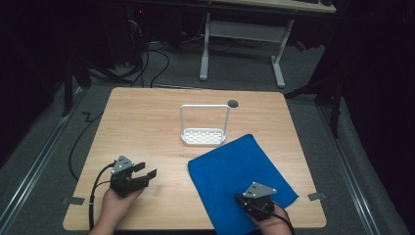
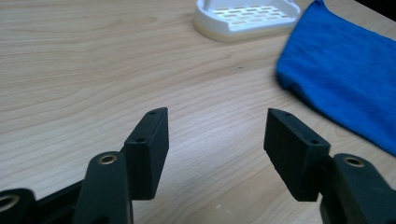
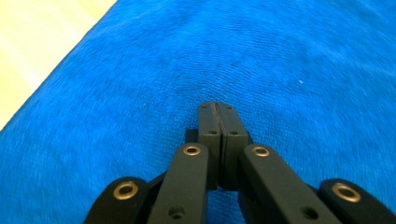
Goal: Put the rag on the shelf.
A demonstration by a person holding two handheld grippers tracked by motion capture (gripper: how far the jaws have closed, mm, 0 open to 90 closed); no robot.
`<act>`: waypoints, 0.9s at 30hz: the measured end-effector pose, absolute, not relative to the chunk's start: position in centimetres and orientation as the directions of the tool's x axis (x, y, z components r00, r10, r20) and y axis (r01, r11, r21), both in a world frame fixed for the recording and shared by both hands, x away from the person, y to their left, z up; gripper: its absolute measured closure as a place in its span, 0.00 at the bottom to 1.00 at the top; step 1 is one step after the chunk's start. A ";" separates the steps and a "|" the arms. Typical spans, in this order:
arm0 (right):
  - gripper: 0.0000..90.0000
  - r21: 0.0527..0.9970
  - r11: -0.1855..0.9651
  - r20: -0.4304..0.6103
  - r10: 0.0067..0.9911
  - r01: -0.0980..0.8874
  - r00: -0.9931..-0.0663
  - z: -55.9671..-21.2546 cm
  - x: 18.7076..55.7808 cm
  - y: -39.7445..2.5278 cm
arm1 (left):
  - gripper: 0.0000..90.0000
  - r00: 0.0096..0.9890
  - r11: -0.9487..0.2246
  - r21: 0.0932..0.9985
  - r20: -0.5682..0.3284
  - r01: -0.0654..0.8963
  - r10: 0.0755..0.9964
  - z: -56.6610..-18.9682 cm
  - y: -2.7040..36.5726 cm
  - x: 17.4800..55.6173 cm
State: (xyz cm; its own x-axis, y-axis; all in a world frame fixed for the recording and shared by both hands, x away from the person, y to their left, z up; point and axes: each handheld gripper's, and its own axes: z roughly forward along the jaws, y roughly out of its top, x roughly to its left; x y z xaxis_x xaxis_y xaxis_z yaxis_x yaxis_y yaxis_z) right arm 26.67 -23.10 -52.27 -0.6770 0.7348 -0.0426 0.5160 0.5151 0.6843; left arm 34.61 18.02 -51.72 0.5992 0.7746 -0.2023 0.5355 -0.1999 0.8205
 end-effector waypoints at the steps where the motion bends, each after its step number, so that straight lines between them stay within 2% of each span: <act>1: 1.00 0.688 0.523 -0.041 0.721 0.504 -0.692 -52.3 26.8 -22.5 | 0.46 0.608 -0.213 0.818 -0.196 0.534 0.769 -51.7 17.6 34.5; 5: 1.00 0.691 0.557 -0.053 0.675 0.461 -0.736 -52.3 26.9 -20.6 | 0.50 0.686 -0.303 0.794 -0.187 0.527 0.703 -51.7 14.1 33.4; 8: 1.00 0.716 0.539 -0.065 0.684 0.443 -0.727 -51.7 26.9 -20.9 | 0.54 0.751 -0.360 0.777 -0.210 0.517 0.626 -51.6 11.2 32.1; 11: 1.00 0.733 0.501 -0.076 0.732 0.460 -0.677 -51.4 27.3 -22.7 | 0.58 0.820 -0.431 0.757 -0.236 0.491 0.521 -51.7 7.6 30.5; 15: 1.00 0.744 0.462 -0.098 0.789 0.482 -0.606 -51.2 28.2 -25.4 | 0.59 0.874 -0.550 0.710 -0.198 0.440 0.443 -52.4 3.9 28.9; 18: 1.00 0.740 0.442 -0.117 0.827 0.507 -0.550 -51.3 29.5 -27.3 | 0.61 0.882 -0.573 0.707 -0.157 0.414 0.444 -52.5 3.5 28.7; 22: 1.00 0.713 0.419 -0.109 0.859 0.563 -0.501 -52.0 31.4 -28.4 | 0.64 0.863 -0.546 0.713 -0.169 0.440 0.475 -52.6 4.5 29.3; 27: 1.00 0.704 0.409 -0.064 0.851 0.581 -0.521 -52.5 31.4 -28.2 | 0.64 0.831 -0.508 0.719 -0.177 0.475 0.527 -52.7 6.2 30.1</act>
